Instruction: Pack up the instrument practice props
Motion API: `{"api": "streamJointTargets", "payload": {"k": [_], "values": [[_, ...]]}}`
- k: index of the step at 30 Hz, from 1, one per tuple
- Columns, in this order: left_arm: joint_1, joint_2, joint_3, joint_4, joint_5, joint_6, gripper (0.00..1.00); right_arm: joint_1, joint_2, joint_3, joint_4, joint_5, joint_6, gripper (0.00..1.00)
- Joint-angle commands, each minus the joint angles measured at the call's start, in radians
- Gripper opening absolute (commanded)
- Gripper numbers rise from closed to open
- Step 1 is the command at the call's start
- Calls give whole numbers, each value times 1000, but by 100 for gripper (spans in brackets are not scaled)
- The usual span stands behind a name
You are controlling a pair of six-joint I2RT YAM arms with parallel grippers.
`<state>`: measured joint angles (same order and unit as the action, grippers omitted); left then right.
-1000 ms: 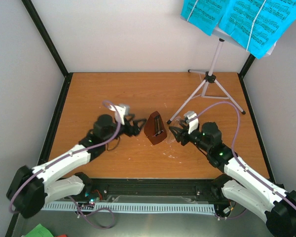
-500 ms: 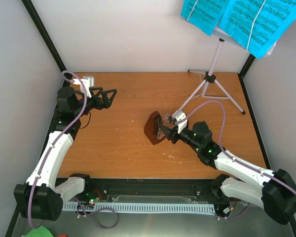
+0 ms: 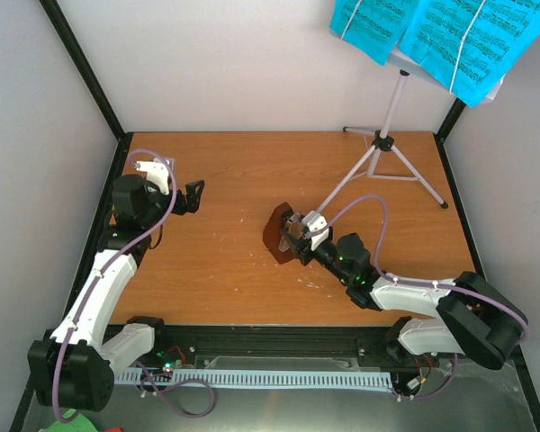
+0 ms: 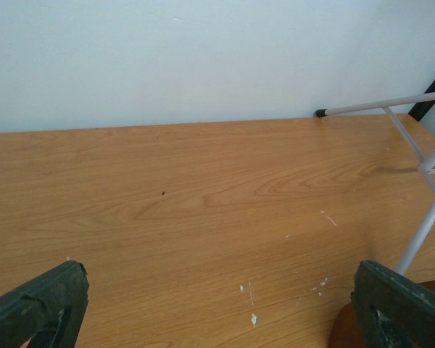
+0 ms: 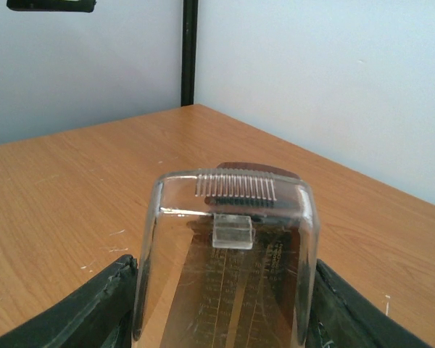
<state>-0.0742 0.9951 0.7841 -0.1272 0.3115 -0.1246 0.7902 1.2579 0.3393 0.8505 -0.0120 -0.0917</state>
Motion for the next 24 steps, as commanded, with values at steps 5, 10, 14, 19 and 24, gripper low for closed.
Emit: {"api": "streamJointTargets", "payload": {"k": [5, 10, 14, 19, 24], "values": [[4, -4, 12, 24, -20, 46, 99, 30, 65, -18, 142, 100, -14, 45], [4, -3, 11, 24, -16, 49, 100, 35, 96, -21, 164, 118, -8, 45], [4, -3, 11, 26, -14, 49, 99, 37, 114, -23, 177, 122, 4, 45], [4, -3, 10, 25, -13, 50, 100, 45, 137, -25, 197, 138, 9, 45], [4, -2, 9, 25, -11, 51, 99, 52, 144, -25, 206, 157, 10, 45]]}}
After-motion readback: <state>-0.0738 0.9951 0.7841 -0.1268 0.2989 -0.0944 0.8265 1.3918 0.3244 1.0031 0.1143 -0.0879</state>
